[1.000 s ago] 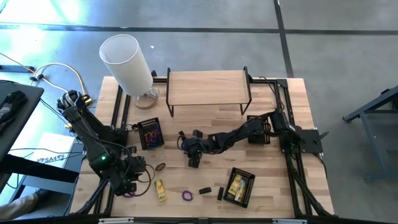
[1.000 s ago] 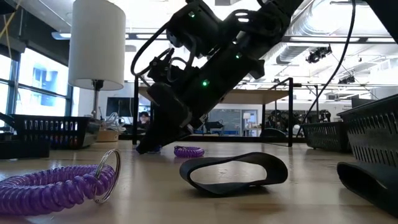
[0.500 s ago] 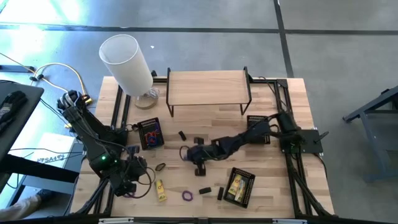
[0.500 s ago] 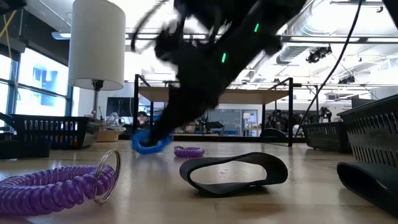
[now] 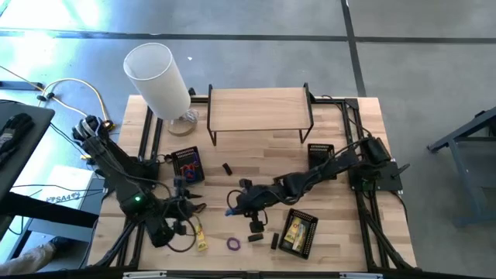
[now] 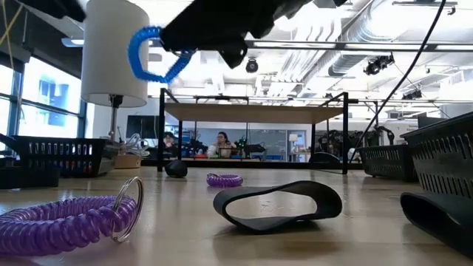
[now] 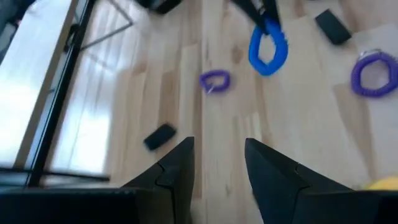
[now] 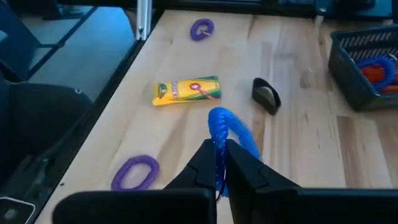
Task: Pick & Place Office Desk Supplies
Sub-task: Put the blue spiral keychain into the top left bin
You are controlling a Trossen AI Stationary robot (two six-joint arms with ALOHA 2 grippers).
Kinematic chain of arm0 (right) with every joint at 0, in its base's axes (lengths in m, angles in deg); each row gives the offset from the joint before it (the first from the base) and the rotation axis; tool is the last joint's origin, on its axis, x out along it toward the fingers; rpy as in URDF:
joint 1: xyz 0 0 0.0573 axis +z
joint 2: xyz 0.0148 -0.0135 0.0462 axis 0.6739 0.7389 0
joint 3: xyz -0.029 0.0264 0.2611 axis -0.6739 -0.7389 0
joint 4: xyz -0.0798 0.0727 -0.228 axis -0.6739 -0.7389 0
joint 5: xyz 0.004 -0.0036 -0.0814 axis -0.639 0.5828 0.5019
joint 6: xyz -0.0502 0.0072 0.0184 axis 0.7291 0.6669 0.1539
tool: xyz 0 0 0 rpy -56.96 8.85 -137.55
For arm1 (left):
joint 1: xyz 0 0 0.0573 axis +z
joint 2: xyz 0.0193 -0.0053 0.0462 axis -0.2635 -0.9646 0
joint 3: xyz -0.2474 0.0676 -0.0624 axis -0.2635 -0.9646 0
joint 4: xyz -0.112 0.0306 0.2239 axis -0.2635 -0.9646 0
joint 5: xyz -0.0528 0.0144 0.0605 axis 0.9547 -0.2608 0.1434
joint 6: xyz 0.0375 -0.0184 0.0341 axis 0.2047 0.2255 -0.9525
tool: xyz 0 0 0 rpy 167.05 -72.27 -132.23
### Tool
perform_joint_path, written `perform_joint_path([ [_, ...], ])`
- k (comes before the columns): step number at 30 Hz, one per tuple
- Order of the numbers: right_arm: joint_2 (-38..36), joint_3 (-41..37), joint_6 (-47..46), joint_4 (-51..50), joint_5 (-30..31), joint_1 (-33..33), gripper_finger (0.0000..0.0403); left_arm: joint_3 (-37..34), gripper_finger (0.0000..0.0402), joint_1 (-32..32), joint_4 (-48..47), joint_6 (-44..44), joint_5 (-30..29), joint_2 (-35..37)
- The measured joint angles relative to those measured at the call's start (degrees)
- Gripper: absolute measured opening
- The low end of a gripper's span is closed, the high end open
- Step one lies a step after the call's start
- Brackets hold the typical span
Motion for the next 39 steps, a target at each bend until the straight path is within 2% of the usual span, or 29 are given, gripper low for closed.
perform_joint_path([
  [4, 0.1, 0.0, 0.4, 1.8, -2.4, -0.2, 0.0004, 0.0, 0.0134, 3.2, 8.3, -6.7, 2.6, -2.8],
  [11, 0.0, 0.0, 1.6, 2.8, -2.3, 0.0, 0.0004, 0.0, 0.0134, 8.4, 21.2, -17.0, 12.6, -7.2],
  [16, 0.0, 0.0, 1.7, 2.6, -1.9, 0.1, 0.0004, 0.0, 0.0134, 11.9, 24.0, -18.3, 17.8, -9.0],
  [21, 0.0, 0.0, 3.1, 2.6, 1.0, 0.2, 0.0004, 0.0, 0.0134, 14.0, 26.0, -18.4, 22.6, -10.1],
  [32, 0.0, 0.0, 5.7, 2.6, 6.3, 0.2, 0.0004, 0.0, 0.0134, 15.2, 28.5, -19.7, 23.6, -11.2],
  [39, 0.0, 0.1, 5.7, 2.5, 5.6, 0.3, 0.0004, 0.0, 0.0134, 17.2, 28.4, -17.7, 22.7, -11.4],
])
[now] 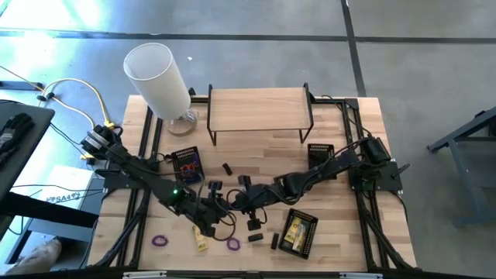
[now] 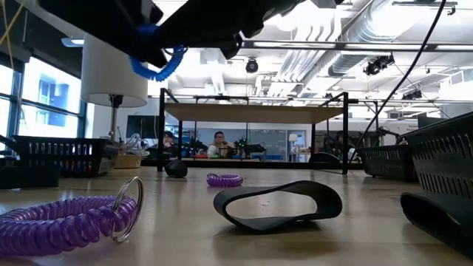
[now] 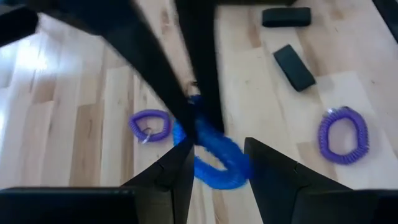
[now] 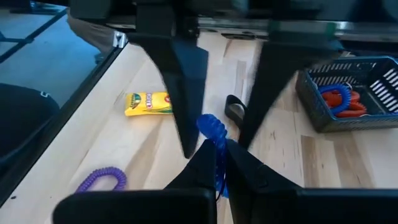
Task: Pick & Place Office Desk Supplies
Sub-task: Put the blue spiral keychain into the top left bin
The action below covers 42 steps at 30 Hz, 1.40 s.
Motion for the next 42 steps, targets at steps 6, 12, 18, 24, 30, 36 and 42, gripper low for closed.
perform_joint_path([
  [6, 0.0, 0.0, 0.5, -0.3, 1.1, 0.1, 0.0004, 0.0, 0.0133, 0.6, -0.7, -0.2, 0.1, -0.4],
  [12, 0.0, 0.0, 0.5, -0.8, 1.4, 0.1, 0.0004, 0.0, 0.0125, -0.1, -1.6, 0.5, 0.1, -0.4],
  [18, 0.0, 0.0, 1.1, -1.5, 2.2, 0.1, 0.0004, 0.0, 0.0063, -0.1, -1.8, 0.9, 0.2, -0.4],
  [24, 0.0, 0.0, 1.4, -1.6, 2.0, 0.3, 0.0004, 0.0, 0.0011, -0.1, -2.1, 0.4, 0.2, -0.4],
  [30, 0.0, 0.0, -0.1, -1.7, 1.1, 0.3, 0.0036, 0.0, 0.0008, -0.1, -2.4, 0.7, 0.3, -0.4],
  [36, 0.0, 0.0, -1.1, -1.9, 1.1, 0.8, 0.0109, 0.0, 0.0006, -0.5, -2.5, 0.9, 0.5, -0.4],
  [42, 0.0, 0.0, -5.2, -2.6, 5.9, 2.1, 0.0213, 0.0, 0.0006, -0.9, -3.4, 2.4, 1.4, -0.4],
])
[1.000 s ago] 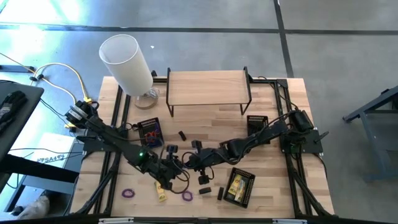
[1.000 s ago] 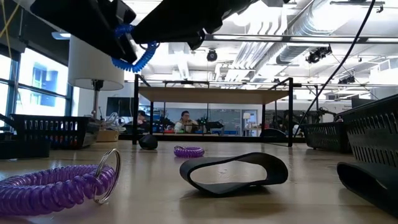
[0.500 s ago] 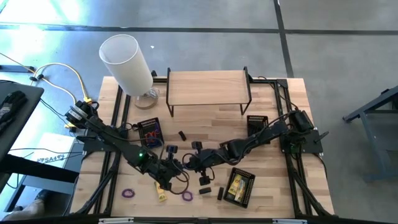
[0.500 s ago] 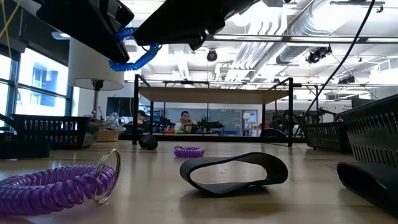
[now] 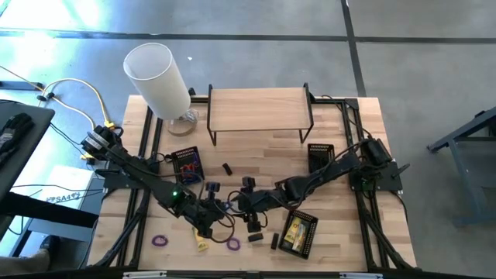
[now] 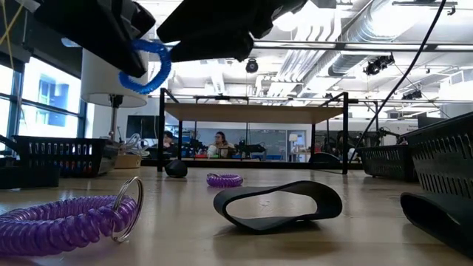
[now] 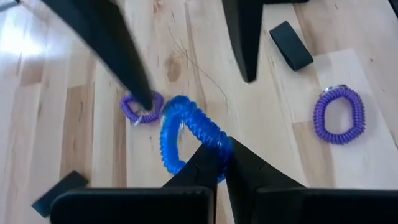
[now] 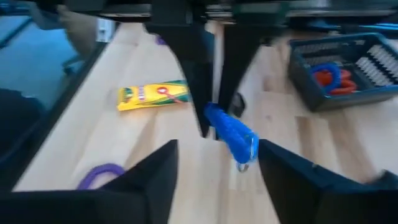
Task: Pick & Place Office Desk Supplies
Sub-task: Put the blue spiral keychain into the top left bin, then put the rubber band into the top right bin
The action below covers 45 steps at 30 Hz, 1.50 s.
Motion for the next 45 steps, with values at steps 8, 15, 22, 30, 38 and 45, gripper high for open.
perform_joint_path([
  [8, 0.0, 0.0, 0.9, 0.0, 12.9, 3.5, 0.0289, 0.1, 0.0006, -2.7, -5.1, 5.6, 0.3, 0.6],
  [15, 0.0, 0.0, -5.1, 0.1, 17.6, 7.5, 0.0293, 2.1, 0.0005, -3.7, -23.0, 19.2, 0.2, 7.3],
  [22, 0.0, 0.0, -11.3, 3.4, 17.6, 9.3, 0.0293, 3.0, 0.0005, 1.7, -43.9, 27.0, 4.6, 15.9],
  [30, 0.0, 0.0, -14.6, 8.8, 17.3, 10.9, 0.0293, 0.1, 0.0007, 16.0, -50.4, 14.7, 13.0, 20.7],
  [38, 0.0, 0.0, -14.6, 11.6, 17.4, 12.7, 0.0293, -5.3, 0.0052, 26.7, -49.3, 5.9, 15.3, 21.0],
  [45, 0.6, 0.0, -13.5, 11.7, 17.4, 12.8, 0.0293, -6.7, 0.0113, 30.8, -47.0, 3.4, 17.1, 20.9],
])
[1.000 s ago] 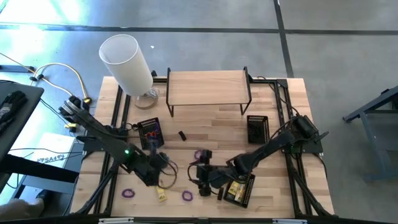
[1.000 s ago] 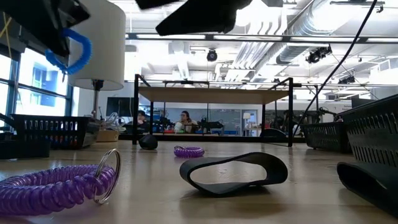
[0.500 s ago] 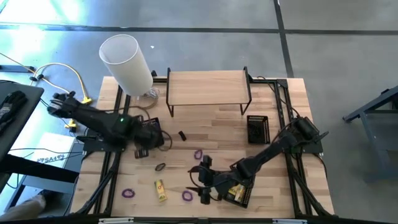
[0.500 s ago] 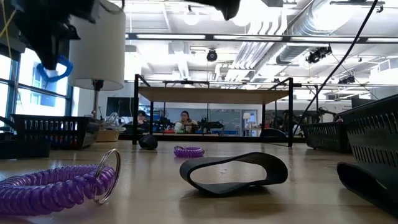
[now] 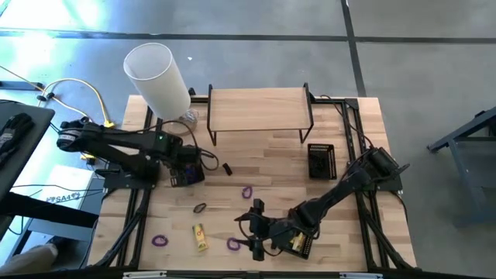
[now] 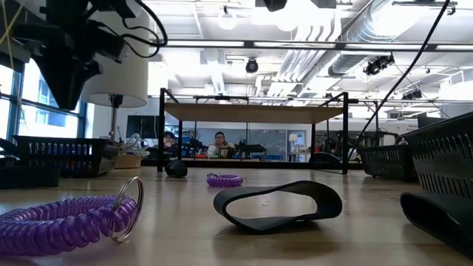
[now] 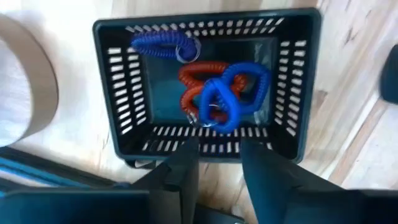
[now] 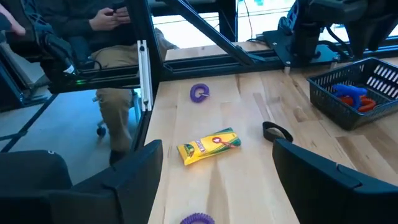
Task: Pick & Place Office Desk Supplies
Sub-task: Put the rubber band into the top right bin
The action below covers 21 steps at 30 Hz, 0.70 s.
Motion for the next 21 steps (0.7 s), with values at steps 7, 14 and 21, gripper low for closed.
perform_joint_path([
  [7, 0.0, 0.0, 3.0, -0.9, 0.0, -0.8, 0.0293, 0.0, 0.0128, 1.9, -3.8, -3.1, -0.4, 0.0],
  [14, 0.0, 0.0, 7.1, -1.1, -5.4, -1.5, 0.0293, 0.1, 0.0129, 11.8, -13.7, 0.5, 0.1, 0.0],
  [21, 0.1, 0.0, 13.5, -1.2, -8.9, -2.9, 0.0293, 0.1, 0.0129, 27.8, -14.2, -5.4, 2.7, 0.0],
])
